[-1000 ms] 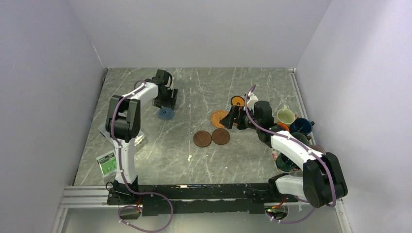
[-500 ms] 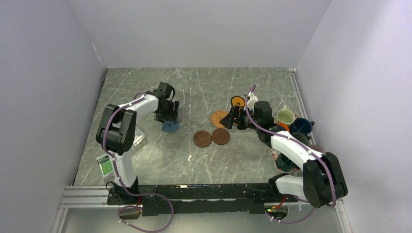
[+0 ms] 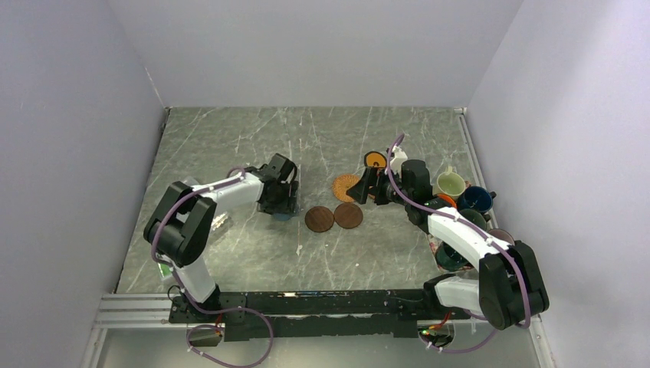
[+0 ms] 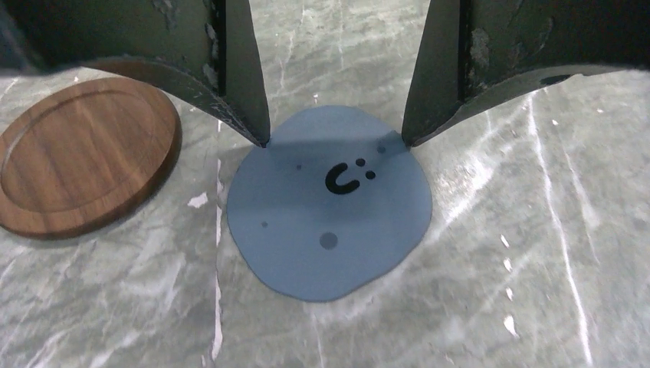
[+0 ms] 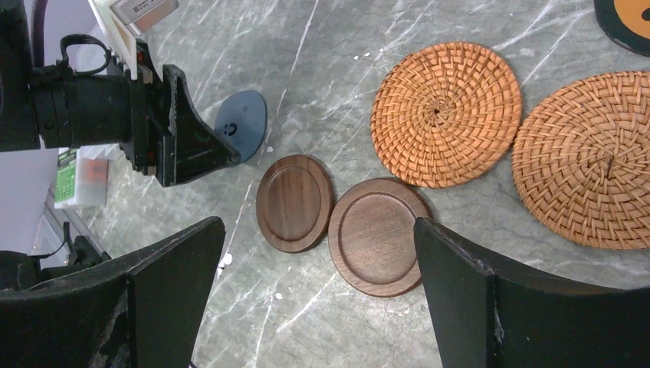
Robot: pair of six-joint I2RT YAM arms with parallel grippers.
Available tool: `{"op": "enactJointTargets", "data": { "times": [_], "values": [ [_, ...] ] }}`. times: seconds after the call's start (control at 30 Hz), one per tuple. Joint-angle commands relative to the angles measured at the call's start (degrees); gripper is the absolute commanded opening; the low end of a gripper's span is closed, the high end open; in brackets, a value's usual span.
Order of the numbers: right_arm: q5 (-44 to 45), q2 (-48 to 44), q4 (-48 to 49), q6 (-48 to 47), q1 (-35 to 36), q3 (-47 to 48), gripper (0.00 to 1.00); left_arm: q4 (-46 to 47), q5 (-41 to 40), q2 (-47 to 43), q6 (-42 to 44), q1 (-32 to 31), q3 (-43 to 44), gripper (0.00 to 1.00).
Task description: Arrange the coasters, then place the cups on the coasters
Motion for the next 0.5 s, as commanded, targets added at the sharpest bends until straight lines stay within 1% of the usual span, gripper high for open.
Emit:
{"op": "enactJointTargets", "data": {
  "times": [0.0,0.1,0.17,0.23,0.3,0.47],
  "values": [
    [-1.2,-1.5,2.4,0.2,-0.2,0.0,1.00,-7.4,4.7,3.0,-6.9,-1.6,-7.8,0.71],
    [-1.2,-1.8,2.2,0.1,-0.2,0.1,1.00,-8.7,4.4,-0.3,-6.9,-1.6,-6.6,0.78],
    [-1.2,-1.9,2.2,0.1,-0.2,0.1,1.00,-9.8,4.4,-1.8,-5.6,-1.6,-3.7,0.83],
    [-1.2,-1.9,2.2,0.1,-0.3,0.1,1.00,-11.2,4.4,-1.9,-3.3,-1.6,-0.3,0.87],
    [-1.2,-1.9,2.2,0.1,-0.2,0.0,0.99,-12.9,1.8,-0.7,-0.6,-1.5,3.7,0.90],
    [-1.2,-2.3,1.9,0.0,-0.2,0.0,1.00,-14.5,1.6,3.7,5.3,1.1,12.1,0.91]
  ]
}}
